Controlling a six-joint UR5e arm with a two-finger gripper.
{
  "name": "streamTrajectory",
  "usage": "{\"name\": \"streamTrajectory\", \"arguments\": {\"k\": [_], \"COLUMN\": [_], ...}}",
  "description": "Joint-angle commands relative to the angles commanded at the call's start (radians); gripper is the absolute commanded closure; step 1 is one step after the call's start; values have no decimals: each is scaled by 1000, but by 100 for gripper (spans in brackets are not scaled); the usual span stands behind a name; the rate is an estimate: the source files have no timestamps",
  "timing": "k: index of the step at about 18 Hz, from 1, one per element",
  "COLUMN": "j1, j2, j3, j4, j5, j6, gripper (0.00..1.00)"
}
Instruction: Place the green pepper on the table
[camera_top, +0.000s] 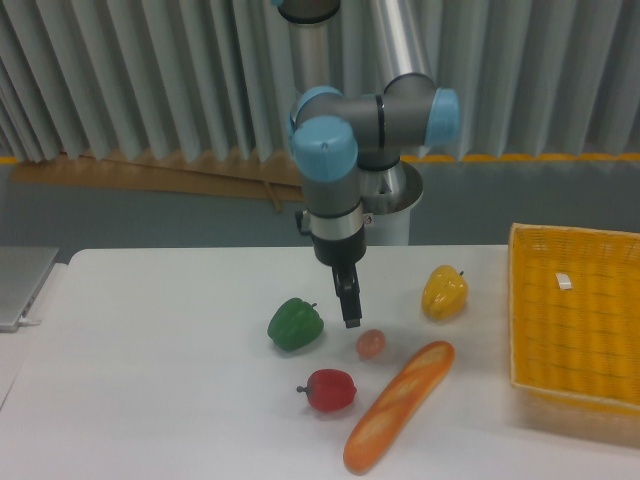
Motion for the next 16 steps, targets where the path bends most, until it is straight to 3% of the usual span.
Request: {"name": "streamTrajectory", "arguments": {"k": [5, 8, 11, 16], "j1": [29, 31, 32, 32], "j2": [44, 77, 109, 150], "j3": [23, 14, -38, -26], "j4": [-150, -157, -140, -140], "j5": [-14, -3, 40, 44], "j6": [6, 6, -3, -5], "gripper": [0, 0, 0, 0]}}
